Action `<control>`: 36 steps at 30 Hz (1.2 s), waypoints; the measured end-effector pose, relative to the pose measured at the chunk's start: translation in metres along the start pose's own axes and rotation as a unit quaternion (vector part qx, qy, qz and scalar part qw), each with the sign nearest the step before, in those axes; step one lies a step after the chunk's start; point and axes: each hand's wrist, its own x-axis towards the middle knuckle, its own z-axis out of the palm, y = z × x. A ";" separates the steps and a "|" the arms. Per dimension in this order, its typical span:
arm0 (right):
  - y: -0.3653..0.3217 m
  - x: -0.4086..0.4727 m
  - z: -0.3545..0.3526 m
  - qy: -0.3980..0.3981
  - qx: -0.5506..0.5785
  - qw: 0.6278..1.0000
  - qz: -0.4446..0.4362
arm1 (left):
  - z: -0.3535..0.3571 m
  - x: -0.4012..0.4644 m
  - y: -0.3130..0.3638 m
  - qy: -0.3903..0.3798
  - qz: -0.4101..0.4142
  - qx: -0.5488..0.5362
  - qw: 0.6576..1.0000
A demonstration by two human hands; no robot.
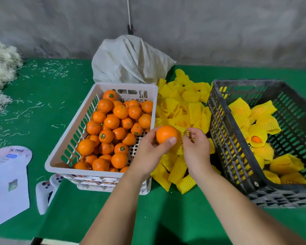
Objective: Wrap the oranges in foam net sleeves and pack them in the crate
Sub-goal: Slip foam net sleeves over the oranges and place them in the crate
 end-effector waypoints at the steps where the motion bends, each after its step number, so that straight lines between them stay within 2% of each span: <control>1: -0.004 0.002 -0.002 0.005 -0.004 1.000 -0.007 | 0.003 -0.001 -0.003 -0.026 -0.011 -0.019 0.999; 5: -0.003 0.008 -0.014 0.000 -0.030 0.999 -0.024 | 0.000 -0.003 -0.013 -0.114 -0.067 -0.134 0.982; 8: 0.003 0.009 -0.015 -0.007 -0.052 0.998 -0.039 | -0.008 0.001 -0.010 -0.163 -0.092 -0.146 0.971; 10: 0.002 0.009 -0.012 -0.044 -0.047 0.997 -0.034 | -0.009 0.002 -0.011 -0.170 -0.099 -0.140 0.970; 12: -0.003 0.011 -0.008 -0.091 -0.046 0.995 -0.012 | -0.005 0.003 -0.011 -0.165 -0.094 -0.133 0.973; 15: -0.007 0.012 -0.009 -0.123 -0.051 0.991 0.004 | -0.001 0.002 -0.013 -0.116 -0.083 -0.158 0.977; 17: -0.010 0.011 -0.014 -0.128 -0.048 0.991 0.011 | 0.002 0.001 -0.015 -0.081 -0.059 -0.148 0.984; 20: -0.014 0.002 -0.020 -0.110 -0.038 0.993 0.012 | 0.005 0.000 -0.017 -0.049 -0.034 -0.072 0.996; 25: -0.019 -0.015 -0.022 -0.093 -0.006 0.996 0.018 | 0.006 -0.001 -0.018 -0.061 -0.006 0.043 0.997; 28: -0.021 -0.018 -0.026 -0.112 0.000 0.994 0.005 | 0.006 -0.004 -0.017 -0.054 0.012 0.034 0.998; 33: -0.017 -0.014 -0.032 -0.138 -0.011 0.990 -0.030 | 0.004 -0.004 -0.019 -0.063 -0.014 -0.010 0.998; 36: -0.014 -0.009 -0.035 -0.126 -0.038 0.990 -0.055 | 0.007 -0.003 -0.022 -0.066 0.009 0.039 0.997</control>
